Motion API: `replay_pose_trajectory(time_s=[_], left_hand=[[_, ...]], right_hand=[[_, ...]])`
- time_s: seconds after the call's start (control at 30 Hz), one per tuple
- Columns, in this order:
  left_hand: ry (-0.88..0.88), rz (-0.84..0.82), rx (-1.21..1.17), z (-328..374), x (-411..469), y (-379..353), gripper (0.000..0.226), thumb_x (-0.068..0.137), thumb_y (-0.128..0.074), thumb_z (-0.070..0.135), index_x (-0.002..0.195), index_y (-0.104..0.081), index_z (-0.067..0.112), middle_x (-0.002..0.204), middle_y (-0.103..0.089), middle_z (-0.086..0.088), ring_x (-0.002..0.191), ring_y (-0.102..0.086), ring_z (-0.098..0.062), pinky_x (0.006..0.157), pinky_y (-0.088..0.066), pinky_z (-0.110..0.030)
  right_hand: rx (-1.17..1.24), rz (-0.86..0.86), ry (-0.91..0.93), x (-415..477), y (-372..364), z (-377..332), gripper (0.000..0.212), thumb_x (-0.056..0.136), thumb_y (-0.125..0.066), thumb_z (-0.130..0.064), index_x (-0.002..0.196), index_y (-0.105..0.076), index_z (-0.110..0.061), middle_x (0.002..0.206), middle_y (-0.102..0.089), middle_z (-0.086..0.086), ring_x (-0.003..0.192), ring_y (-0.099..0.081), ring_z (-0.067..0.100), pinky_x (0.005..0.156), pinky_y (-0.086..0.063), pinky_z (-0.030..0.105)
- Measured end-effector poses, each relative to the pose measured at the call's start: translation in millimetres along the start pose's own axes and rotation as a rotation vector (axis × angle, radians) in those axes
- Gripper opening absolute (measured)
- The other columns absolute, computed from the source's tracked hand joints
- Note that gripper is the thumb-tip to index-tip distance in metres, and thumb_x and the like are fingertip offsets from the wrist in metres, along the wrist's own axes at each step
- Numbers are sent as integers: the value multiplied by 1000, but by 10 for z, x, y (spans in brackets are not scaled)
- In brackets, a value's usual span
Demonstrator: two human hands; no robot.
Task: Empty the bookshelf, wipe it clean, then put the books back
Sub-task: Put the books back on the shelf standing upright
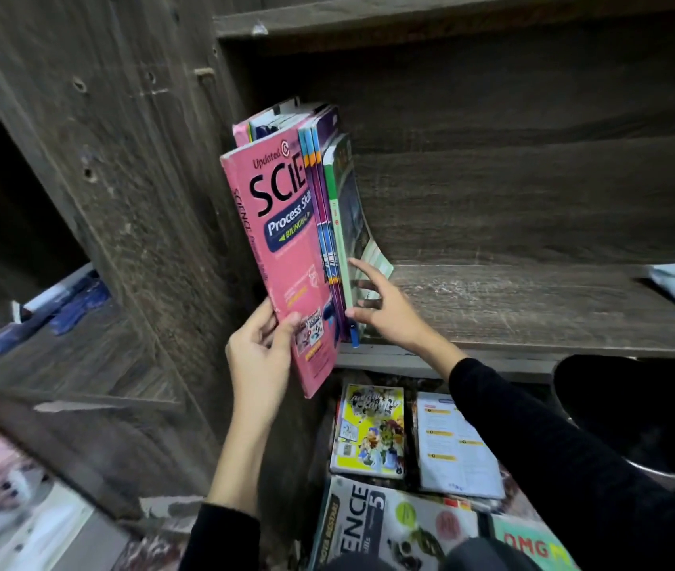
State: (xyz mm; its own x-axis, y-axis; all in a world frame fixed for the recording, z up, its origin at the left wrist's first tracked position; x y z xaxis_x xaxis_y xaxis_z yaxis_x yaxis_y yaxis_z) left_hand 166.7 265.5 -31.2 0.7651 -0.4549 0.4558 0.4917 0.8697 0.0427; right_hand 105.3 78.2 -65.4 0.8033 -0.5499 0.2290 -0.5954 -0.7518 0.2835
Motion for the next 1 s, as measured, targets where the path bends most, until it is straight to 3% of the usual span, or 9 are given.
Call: replay_pose_trajectory(time_s=[0.13, 0.23, 0.3, 0.43, 0.57, 0.67, 0.83, 0.93, 1.0], left_hand=[[-6, -7, -27, 10, 103, -166, 39, 88, -58, -4, 125, -57, 9, 107, -68, 6, 89, -60, 10, 87, -46, -12], [-3, 73, -42, -66, 243, -246, 40, 89, -58, -2, 127, -55, 9, 110, -62, 12, 84, -57, 16, 84, -45, -8], [-7, 104, -28, -138, 317, -243, 38, 90, -58, 1, 126, -56, 12, 110, -62, 14, 85, -57, 17, 83, -45, -8], [20, 91, -59, -216, 352, -297, 34, 89, -60, 3, 124, -60, 2, 116, -65, -2, 93, -59, 4, 90, -48, -18], [37, 102, -82, -225, 346, -394, 37, 87, -63, 1, 123, -59, -1, 109, -65, -1, 82, -59, 10, 80, -47, -11], [79, 125, -81, -245, 390, -414, 37, 84, -68, 8, 120, -63, 4, 105, -69, -1, 88, -62, 0, 88, -51, -25], [123, 239, 22, -318, 425, -388, 22, 71, -80, 30, 88, -74, 17, 82, -72, -3, 72, -65, -12, 78, -57, -45], [134, 241, 96, -285, 522, -427, 17, 68, -82, 34, 65, -65, 29, 64, -66, 5, 61, -63, -15, 71, -57, -44], [135, 276, 125, -245, 559, -458, 22, 68, -82, 33, 60, -61, 29, 62, -64, 8, 63, -66, -20, 71, -57, -42]], right_hand=[[14, 1, 29, 6, -26, 24, 76, 84, -67, 0, 142, -36, -37, 144, -44, 4, 104, -54, 0, 89, -49, 20], [5, -6, 15, -29, -31, 22, 75, 87, -65, -2, 143, -32, -40, 144, -43, 2, 102, -53, -7, 88, -46, 14], [-8, 5, 11, -68, -33, -3, 73, 88, -64, -5, 145, -30, -37, 142, -46, 3, 104, -53, -6, 95, -46, 20], [-23, 36, -12, -117, -46, -4, 72, 89, -63, -9, 146, -29, -38, 147, -41, 2, 126, -49, 17, 106, -42, 43], [-58, 75, -4, -144, -92, -6, 69, 89, -63, -12, 147, -31, -33, 147, -43, 3, 133, -41, 15, 108, -39, 41], [-59, 79, 0, -155, -91, -26, 69, 90, -62, -7, 147, -30, -29, 146, -44, 2, 129, -40, 10, 109, -37, 38], [-72, 69, 1, -145, -91, -12, 69, 90, -62, -10, 147, -30, -30, 148, -41, 2, 132, -39, 13, 110, -36, 40], [-120, 68, 1, -127, -92, 17, 67, 90, -63, -15, 147, -32, -32, 149, -39, -1, 137, -34, 14, 110, -26, 23], [-143, 83, 5, -119, -114, 18, 66, 90, -63, -17, 147, -33, -32, 149, -40, -1, 136, -35, 12, 104, -23, 13]])
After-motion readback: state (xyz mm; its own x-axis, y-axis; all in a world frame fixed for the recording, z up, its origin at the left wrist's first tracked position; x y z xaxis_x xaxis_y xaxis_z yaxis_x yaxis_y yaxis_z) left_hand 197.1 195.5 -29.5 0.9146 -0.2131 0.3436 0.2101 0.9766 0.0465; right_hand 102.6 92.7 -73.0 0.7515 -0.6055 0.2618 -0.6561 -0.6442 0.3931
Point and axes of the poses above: each hand's wrist, its own x-axis towards the middle knuckle, its own y-axis out of the back of the hand, z = x × y, the point moved 3 cm from there along x, towards the middle knuckle
